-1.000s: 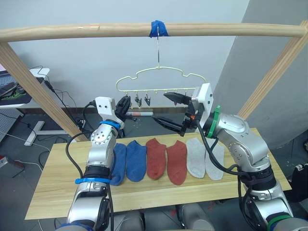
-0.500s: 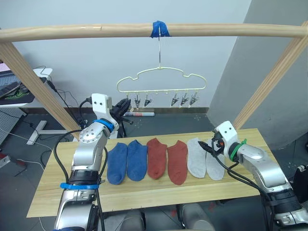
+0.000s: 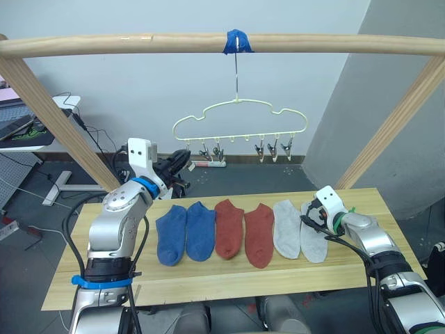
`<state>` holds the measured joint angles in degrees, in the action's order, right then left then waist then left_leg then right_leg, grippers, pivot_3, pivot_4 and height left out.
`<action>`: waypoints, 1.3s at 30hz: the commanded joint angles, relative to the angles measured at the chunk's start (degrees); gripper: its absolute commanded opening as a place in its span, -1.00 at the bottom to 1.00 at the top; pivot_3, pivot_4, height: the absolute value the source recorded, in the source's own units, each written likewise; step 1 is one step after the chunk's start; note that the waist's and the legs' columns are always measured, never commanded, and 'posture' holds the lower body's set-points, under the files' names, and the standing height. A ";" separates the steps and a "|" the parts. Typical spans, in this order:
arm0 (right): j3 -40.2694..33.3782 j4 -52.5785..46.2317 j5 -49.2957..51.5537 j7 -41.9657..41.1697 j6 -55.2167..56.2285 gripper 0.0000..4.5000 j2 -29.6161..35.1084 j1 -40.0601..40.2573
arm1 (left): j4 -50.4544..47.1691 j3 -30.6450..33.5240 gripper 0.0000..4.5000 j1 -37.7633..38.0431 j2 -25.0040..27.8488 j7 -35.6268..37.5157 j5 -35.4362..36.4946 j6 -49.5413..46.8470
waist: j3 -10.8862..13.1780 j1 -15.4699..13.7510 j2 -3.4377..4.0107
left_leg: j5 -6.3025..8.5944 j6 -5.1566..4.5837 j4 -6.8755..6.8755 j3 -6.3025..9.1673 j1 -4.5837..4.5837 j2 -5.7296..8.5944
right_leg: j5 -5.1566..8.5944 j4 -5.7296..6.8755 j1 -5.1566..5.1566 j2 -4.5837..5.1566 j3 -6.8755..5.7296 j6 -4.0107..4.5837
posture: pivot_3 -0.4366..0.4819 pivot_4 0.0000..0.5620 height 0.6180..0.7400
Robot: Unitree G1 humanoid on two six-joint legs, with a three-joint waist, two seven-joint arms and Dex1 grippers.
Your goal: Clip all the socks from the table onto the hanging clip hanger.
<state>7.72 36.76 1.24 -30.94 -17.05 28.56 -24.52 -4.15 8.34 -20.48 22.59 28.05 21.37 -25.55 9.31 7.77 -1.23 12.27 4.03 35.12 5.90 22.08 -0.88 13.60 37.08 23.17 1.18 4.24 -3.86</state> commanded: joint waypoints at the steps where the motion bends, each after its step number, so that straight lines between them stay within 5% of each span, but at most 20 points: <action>1: -2.09 -0.08 0.25 -0.38 0.07 1.00 0.02 -1.48 | -2.88 1.15 -1.00 0.50 0.73 -0.34 0.46 0.04 | 0.00 0.04 0.00 | 0.00 0.00 0.00 0.01 -0.01 0.00 | 0.00 0.01 0.00 0.00 0.00 0.00 | -0.23 -0.48 1.00; 7: -3.24 -0.58 0.43 -0.82 -1.45 1.00 -0.34 -0.61 | -3.14 1.23 -1.00 1.07 0.63 -0.38 0.52 -0.01 | 0.00 0.12 0.00 | 0.00 0.00 0.01 0.00 -0.05 0.00 | -0.01 0.05 -0.01 -0.01 0.00 0.00 | -0.24 -0.48 1.00; 10: -3.32 0.51 0.47 -1.57 -1.17 0.77 -0.50 0.32 | -2.79 0.97 -1.00 0.79 0.66 -0.26 0.35 0.10 | 0.00 0.11 0.00 | 0.00 0.00 0.01 -0.01 -0.04 0.00 | -0.01 0.02 -0.01 -0.01 0.02 0.00 | -0.24 -0.50 1.00; 22: -3.75 -2.17 0.43 -2.90 0.08 -0.99 -0.13 3.16 | -2.71 1.90 -1.00 0.64 0.82 -0.02 1.74 -1.09 | 0.00 0.13 0.00 | 0.00 0.00 0.01 -0.01 -0.06 0.00 | -0.01 0.04 -0.02 -0.01 0.02 -0.01 | -0.23 -0.53 1.00; 33: -1.53 -46.95 5.97 -15.35 -8.71 -0.99 8.07 15.59 | 0.73 18.59 -1.00 -6.14 -1.64 -8.77 36.90 -40.04 | 0.07 0.39 0.03 | 0.00 0.00 0.04 0.06 -0.07 -0.01 | 0.01 0.08 0.00 -0.04 -0.03 -0.04 | -0.25 -0.49 1.00; 39: 4.92 -63.80 7.69 -10.89 -19.94 -0.99 1.66 10.20 | 2.08 22.77 -1.00 -8.09 -2.07 -15.12 47.01 -46.99 | 0.15 0.22 -0.10 | 0.00 0.01 0.04 0.17 -0.07 -0.02 | 0.02 0.10 0.00 -0.07 -0.10 -0.03 | -0.28 -0.47 1.00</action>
<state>10.13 -23.04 8.93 -43.49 -35.21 31.71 -12.31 -1.49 29.71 -27.42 20.51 14.49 65.40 -71.50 9.46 7.98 -1.34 12.27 4.04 35.16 6.06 22.00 -0.90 13.62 37.17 23.16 1.12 4.15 -3.88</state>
